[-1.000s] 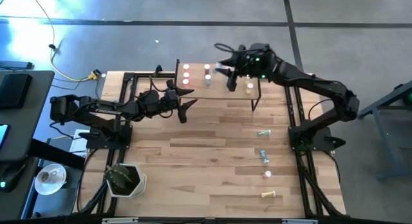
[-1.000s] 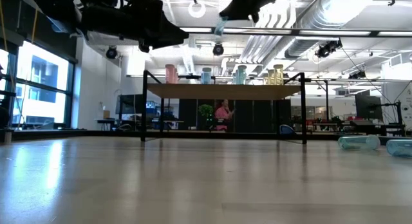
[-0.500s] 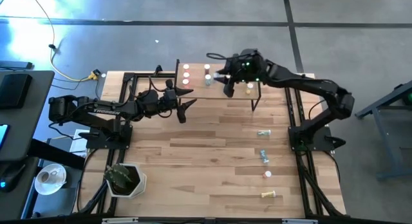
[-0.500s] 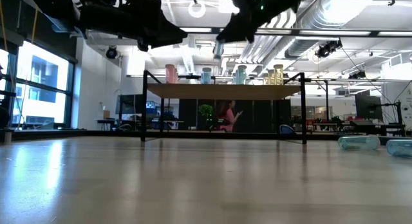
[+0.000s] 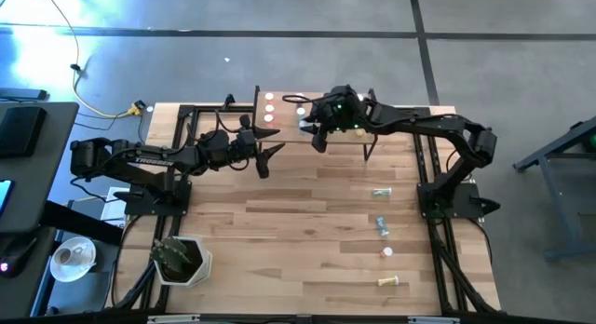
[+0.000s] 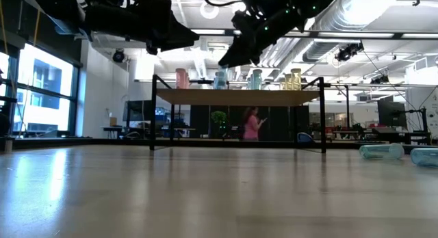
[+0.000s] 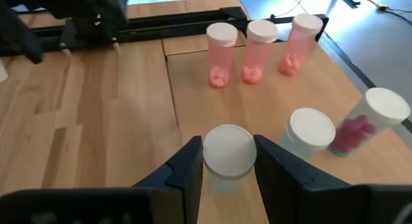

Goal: Pick and place medicine bottles onto shelf by color
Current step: Put the blue pill bottle on the shelf aligned with the other blue pill bottles

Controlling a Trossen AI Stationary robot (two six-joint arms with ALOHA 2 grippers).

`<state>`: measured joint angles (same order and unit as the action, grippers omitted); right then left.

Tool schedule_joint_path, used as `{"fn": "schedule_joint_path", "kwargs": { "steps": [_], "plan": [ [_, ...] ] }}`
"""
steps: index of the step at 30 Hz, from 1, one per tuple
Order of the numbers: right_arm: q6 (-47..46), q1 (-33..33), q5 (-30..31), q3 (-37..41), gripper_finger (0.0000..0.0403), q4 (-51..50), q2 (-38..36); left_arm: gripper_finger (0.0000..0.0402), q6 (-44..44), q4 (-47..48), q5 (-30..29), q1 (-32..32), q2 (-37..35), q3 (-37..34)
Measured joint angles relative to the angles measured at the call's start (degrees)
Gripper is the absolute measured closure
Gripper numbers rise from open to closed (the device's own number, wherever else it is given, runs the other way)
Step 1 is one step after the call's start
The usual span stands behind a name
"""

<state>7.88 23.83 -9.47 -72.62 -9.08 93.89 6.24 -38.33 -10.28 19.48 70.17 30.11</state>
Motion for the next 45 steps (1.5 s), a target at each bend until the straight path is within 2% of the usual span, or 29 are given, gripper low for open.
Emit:
{"fn": "schedule_joint_path", "kwargs": {
  "steps": [6, 45],
  "plan": [
    [0.83, 0.52, 3.23, 0.0, 0.0291, 0.39, 0.3, 0.0202, 0.0, 0.0, 0.0, 0.01, 0.0, -0.02],
    [3.52, 2.51, 3.32, 0.04, 0.0291, 4.75, 0.7, 0.0202, 0.02, -0.02, -0.85, 0.01, 0.0, -0.02]
  ]
}}
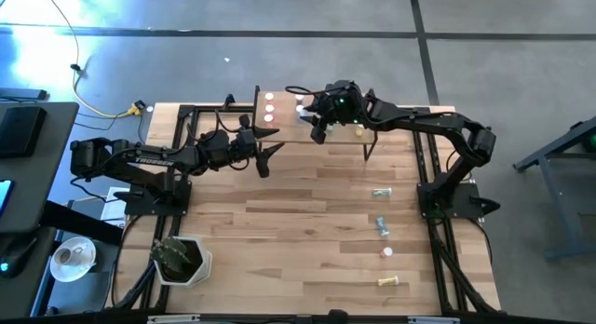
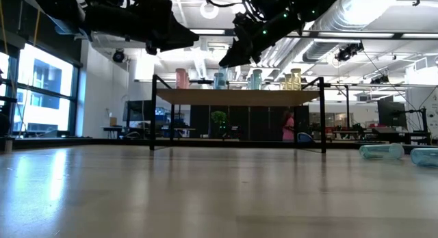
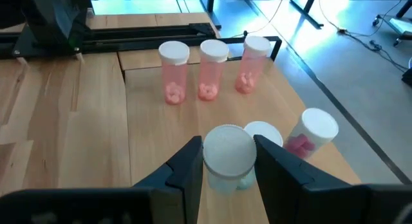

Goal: Pick and place medicine bottles onto shelf by color
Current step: Put the blue pill bottle on the shelf aligned with the other blue pill bottles

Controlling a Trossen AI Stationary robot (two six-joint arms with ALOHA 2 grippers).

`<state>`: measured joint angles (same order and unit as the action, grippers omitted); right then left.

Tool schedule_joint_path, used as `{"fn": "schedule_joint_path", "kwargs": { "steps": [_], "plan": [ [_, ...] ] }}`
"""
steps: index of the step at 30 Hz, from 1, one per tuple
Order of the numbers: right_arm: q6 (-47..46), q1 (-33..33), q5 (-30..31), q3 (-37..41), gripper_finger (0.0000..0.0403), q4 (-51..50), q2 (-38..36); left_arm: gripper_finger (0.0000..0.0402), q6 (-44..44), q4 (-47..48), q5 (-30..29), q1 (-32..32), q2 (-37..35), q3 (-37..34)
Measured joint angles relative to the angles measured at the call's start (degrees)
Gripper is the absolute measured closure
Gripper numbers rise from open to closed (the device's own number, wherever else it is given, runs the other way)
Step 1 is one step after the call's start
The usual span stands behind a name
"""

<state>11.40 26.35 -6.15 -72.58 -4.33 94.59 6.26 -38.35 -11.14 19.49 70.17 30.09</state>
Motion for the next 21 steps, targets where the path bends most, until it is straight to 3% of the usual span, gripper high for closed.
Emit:
{"fn": "schedule_joint_path", "kwargs": {
  "steps": [16, 21],
  "plan": [
    [-3.67, -1.62, -1.21, -0.14, 0.0291, -0.81, 0.0, 0.0202, 0.0, 0.0, 0.0, -0.02, 0.0, 0.0],
    [-1.91, -2.79, -1.18, -4.78, 0.0291, -4.08, -0.06, 0.0202, 0.0, 0.0, 0.02, 0.0, 0.0, 0.0]
  ]
}}
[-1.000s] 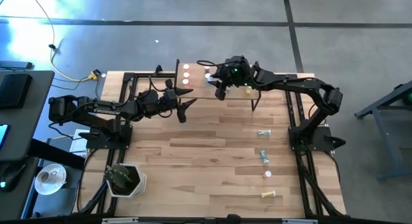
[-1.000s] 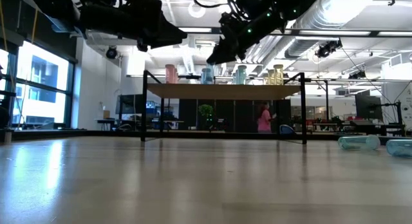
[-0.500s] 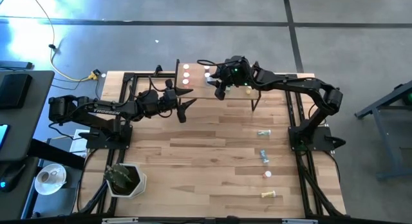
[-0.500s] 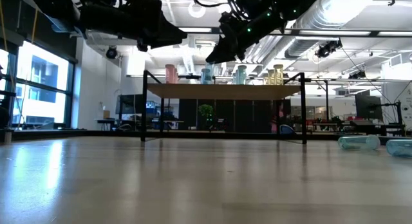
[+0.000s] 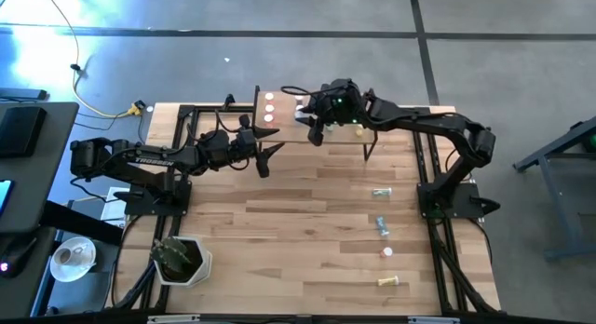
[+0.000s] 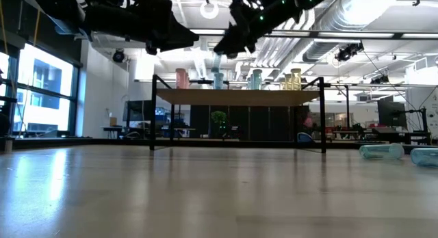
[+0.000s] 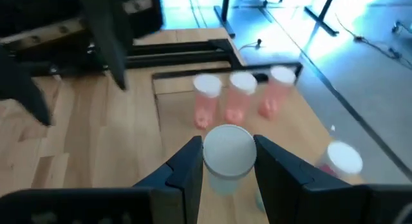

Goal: Pick and place medicine bottles onto shelf by color
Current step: Put the blue pill bottle on the shelf aligned with the other blue pill bottles

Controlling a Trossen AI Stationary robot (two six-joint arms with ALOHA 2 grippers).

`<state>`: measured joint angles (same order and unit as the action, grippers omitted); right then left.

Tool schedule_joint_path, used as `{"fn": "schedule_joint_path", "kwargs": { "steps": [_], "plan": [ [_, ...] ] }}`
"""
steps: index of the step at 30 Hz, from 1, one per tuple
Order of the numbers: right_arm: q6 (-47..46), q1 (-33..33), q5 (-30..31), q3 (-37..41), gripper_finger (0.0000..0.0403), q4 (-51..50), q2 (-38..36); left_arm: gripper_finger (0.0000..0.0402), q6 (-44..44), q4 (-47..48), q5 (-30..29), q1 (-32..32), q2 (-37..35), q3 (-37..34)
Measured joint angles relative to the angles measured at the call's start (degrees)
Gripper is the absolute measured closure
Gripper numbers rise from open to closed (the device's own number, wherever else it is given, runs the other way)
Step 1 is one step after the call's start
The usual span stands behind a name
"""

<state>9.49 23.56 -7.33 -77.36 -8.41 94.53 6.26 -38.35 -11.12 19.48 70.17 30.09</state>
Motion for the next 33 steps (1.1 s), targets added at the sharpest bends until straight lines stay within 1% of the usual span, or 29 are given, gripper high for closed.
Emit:
{"fn": "schedule_joint_path", "kwargs": {
  "steps": [4, 7, 10, 14, 33],
  "plan": [
    [0.87, 0.04, -0.05, -2.52, 0.0291, -4.02, -0.03, 0.0202, -0.01, 0.0, 0.0, -0.01, 0.0, -0.01],
    [-0.41, 0.91, 0.07, -2.5, 0.0291, -5.13, 0.19, 0.0202, -0.02, 0.19, 0.0, 0.0, 0.0, -0.01],
    [-0.62, 1.1, 0.13, -2.52, 0.0291, -5.85, 2.12, 0.0202, -0.01, 0.38, 0.0, 0.0, 0.0, -0.01],
    [-0.52, 0.66, -0.28, -2.39, 0.0291, -5.97, 4.21, 0.0202, -0.02, 0.92, 0.02, 0.0, 0.0, -0.02],
    [-0.02, 0.82, -0.26, -2.41, 0.0291, -6.9, 4.68, 0.0202, -0.02, 1.4, 0.02, 0.0, 0.0, -0.02]
  ]
}}
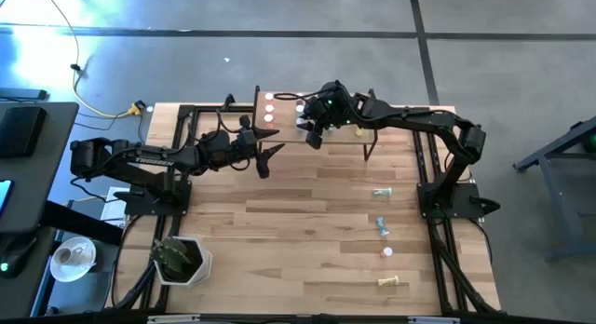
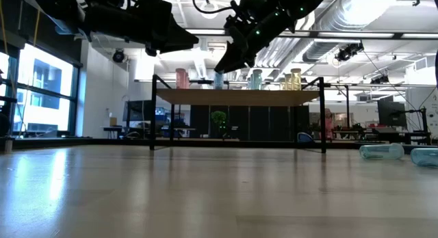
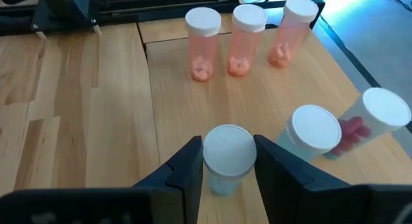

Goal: Pick and place medicine bottles onto shelf by color
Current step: Put the blue pill bottle on the shelf aligned with the other blue pill bottles

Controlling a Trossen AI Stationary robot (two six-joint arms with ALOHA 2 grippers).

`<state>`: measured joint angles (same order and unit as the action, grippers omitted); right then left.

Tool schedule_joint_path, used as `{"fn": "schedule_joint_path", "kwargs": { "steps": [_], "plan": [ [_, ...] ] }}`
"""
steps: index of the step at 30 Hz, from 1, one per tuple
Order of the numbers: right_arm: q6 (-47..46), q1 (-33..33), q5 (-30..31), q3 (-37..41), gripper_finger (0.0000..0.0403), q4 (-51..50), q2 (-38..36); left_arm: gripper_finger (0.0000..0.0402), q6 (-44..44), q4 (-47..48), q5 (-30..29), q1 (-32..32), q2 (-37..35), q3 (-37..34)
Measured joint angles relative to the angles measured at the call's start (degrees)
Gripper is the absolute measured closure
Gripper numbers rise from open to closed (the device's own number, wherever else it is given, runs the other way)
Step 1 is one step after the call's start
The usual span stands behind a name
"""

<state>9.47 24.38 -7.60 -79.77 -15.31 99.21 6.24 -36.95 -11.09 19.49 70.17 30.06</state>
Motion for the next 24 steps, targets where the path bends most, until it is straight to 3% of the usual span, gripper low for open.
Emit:
{"fn": "schedule_joint_path", "kwargs": {
  "steps": [24],
  "plan": [
    [0.01, 0.11, 0.68, -1.86, 0.0278, -0.81, 1.19, 0.0202, 0.02, 0.79, 0.0, -0.01, 0.0, 0.0]
  ]
}}
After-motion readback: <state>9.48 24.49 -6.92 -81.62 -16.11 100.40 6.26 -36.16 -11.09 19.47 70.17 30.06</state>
